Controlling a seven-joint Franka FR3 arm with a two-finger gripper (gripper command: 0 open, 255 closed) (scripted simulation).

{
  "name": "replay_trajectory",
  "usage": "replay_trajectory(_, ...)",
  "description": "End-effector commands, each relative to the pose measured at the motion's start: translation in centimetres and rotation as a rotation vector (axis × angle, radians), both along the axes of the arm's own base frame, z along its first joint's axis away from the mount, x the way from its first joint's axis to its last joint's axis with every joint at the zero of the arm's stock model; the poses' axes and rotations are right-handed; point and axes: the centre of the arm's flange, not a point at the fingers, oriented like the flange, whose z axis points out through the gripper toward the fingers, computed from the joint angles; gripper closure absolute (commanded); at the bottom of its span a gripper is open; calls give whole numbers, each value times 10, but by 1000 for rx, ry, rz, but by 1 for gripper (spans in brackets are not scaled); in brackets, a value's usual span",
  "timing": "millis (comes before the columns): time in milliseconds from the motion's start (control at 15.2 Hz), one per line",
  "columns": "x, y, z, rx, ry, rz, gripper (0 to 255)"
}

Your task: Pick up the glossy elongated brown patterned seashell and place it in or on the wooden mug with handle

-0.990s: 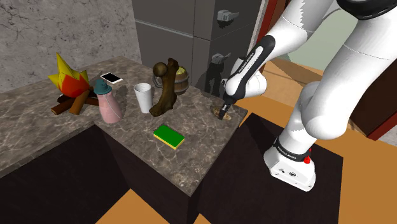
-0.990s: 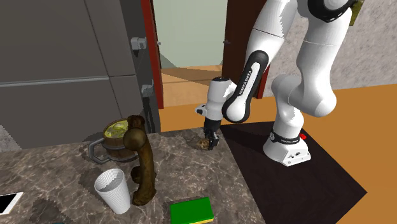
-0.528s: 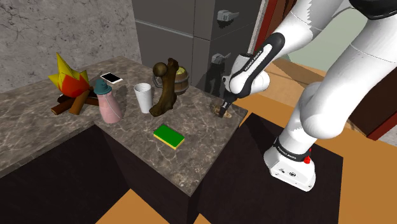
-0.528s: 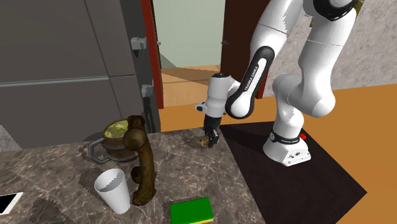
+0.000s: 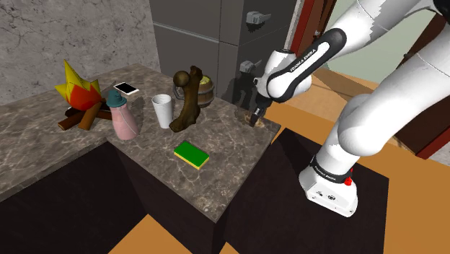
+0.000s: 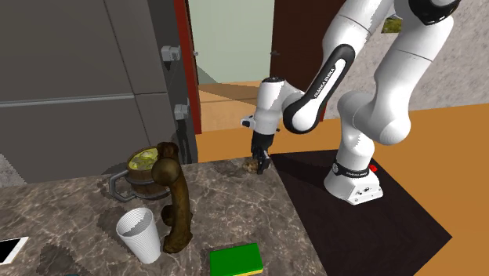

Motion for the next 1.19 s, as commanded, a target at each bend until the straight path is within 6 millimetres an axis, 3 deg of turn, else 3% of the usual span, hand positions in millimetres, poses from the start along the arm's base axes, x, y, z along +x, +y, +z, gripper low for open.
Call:
replay_trajectory(0, 0, 0, 11, -1, 1, 0, 255)
replay_trajectory(1122, 0, 0, 100, -1, 1, 0, 255)
